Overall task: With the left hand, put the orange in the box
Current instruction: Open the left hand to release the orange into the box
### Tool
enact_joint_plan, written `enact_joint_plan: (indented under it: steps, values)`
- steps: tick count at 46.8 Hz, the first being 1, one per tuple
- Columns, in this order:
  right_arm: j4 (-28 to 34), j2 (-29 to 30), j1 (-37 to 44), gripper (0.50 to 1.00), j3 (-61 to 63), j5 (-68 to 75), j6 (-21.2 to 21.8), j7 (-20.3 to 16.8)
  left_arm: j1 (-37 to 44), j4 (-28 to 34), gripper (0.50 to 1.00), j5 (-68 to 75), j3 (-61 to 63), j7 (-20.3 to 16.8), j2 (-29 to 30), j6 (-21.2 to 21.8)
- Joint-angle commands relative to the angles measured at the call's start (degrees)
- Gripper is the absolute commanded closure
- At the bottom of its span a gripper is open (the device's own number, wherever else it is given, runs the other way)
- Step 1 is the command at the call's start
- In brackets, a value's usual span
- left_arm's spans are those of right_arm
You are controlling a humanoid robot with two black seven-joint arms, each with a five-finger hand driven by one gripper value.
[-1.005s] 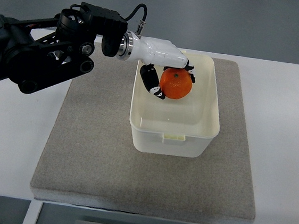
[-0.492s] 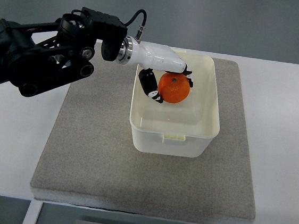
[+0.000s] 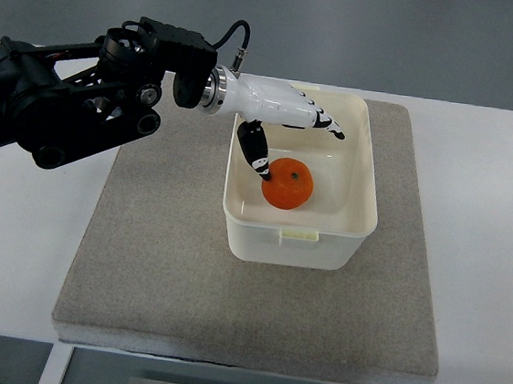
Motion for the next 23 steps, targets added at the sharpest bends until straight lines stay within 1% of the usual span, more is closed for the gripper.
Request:
enact_joint_plan:
  steps: [1,5,8,14,18,23]
  values:
    - [0.0,0.0,0.0,0.568,0.0,0.0,-0.04,0.0,0.08,-0.18,0.506,-0.5,-0.5,0.0,0.56,0.0]
    - [0.0,0.0,0.0,0.568,0.0,0.0,0.05,0.0,0.17,-0.27,0.504,-1.47,-1.99,0.0,1.18,0.52]
    - [0.0,0.0,0.0,0.568,0.0,0.0,-0.04,0.0,0.87,-0.18,0.504,-2.52,-4.44,-0.09,1.53,2.01]
    - [0.0,0.0,0.0,0.568,0.0,0.0,-0.04,0.0,4.82,-0.1,0.504,-5.95,-8.58,-0.09,1.53,7.54]
    - [0.0,0.0,0.0,0.568,0.0,0.08,-0.04,0.0,5.79,-0.1,0.504,-9.11,-9.37,-0.09,1.53,11.5]
    - [0.0,0.0,0.0,0.568,0.0,0.0,-0.04,0.0,5.88,-0.01,0.504,-13.42,-9.55,-0.09,1.71,14.06]
